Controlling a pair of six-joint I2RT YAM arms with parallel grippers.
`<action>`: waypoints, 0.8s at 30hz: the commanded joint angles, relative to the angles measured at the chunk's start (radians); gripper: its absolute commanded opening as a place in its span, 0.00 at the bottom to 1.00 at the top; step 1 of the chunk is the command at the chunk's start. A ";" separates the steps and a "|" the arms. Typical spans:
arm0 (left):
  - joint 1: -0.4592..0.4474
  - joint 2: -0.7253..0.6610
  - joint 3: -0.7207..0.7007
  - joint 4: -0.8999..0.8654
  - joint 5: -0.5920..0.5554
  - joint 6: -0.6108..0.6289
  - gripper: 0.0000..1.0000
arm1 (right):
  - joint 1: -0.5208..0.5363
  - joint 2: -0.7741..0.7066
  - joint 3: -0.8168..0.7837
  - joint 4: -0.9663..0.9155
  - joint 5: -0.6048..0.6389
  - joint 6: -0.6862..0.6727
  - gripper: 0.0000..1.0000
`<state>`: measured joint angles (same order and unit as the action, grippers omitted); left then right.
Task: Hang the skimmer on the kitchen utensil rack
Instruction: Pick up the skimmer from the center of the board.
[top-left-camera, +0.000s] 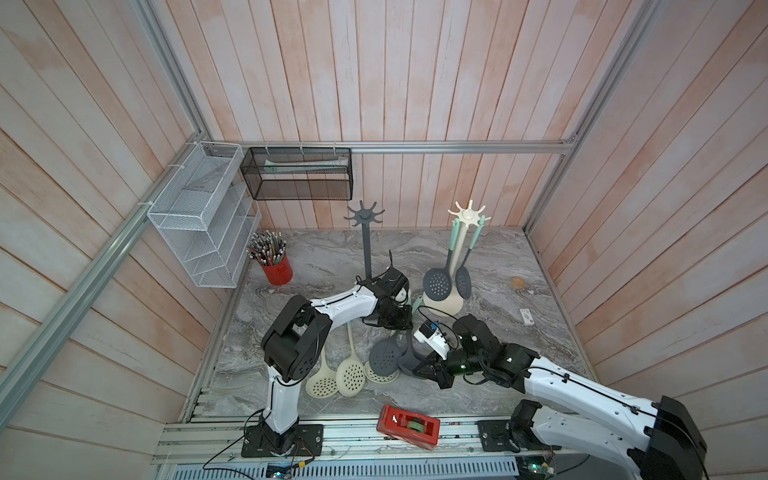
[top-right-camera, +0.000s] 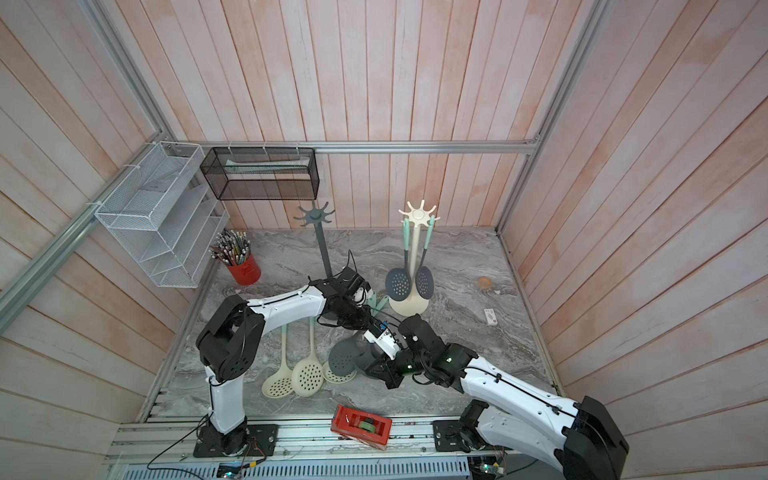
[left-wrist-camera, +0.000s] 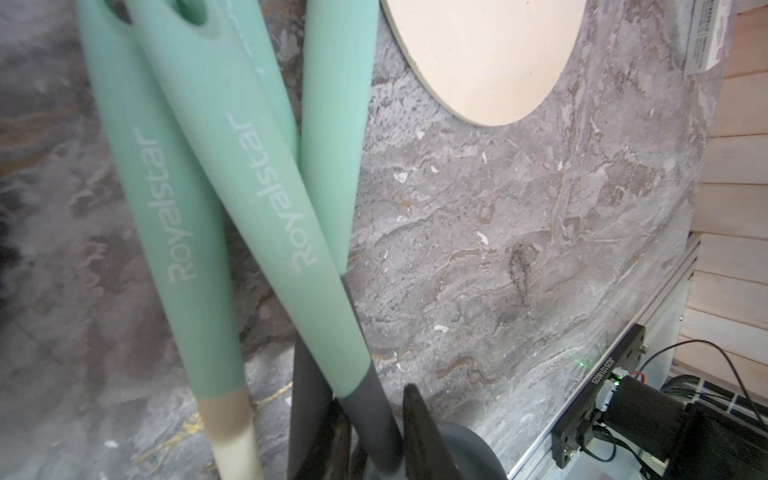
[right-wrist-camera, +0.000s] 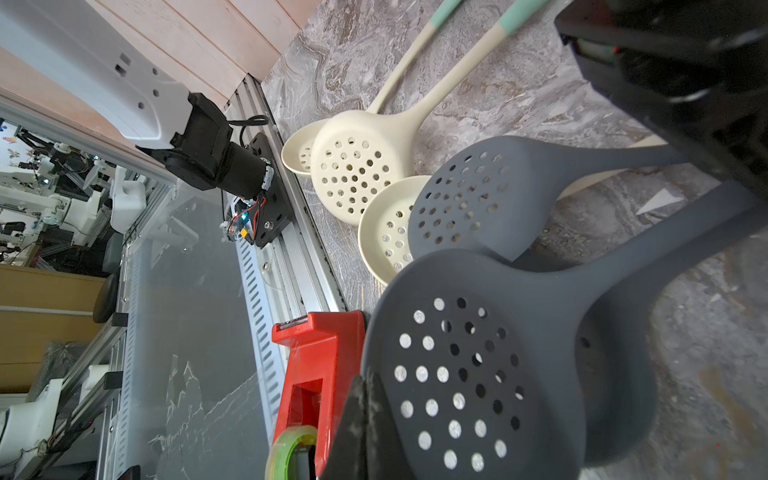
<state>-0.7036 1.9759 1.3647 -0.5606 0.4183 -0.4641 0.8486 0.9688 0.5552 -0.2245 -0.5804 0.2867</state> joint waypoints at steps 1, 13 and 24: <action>0.012 0.051 -0.039 -0.056 -0.096 0.010 0.25 | -0.024 -0.041 0.030 0.006 0.018 0.017 0.00; 0.012 0.063 -0.035 -0.053 -0.085 0.014 0.07 | -0.252 -0.227 -0.008 0.048 -0.038 0.105 0.08; 0.016 0.009 -0.009 -0.066 -0.045 0.001 0.00 | -0.289 -0.228 -0.024 0.075 -0.034 0.107 0.10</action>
<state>-0.7002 1.9820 1.3647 -0.5533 0.4294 -0.5278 0.5705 0.7422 0.5426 -0.1776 -0.6037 0.3908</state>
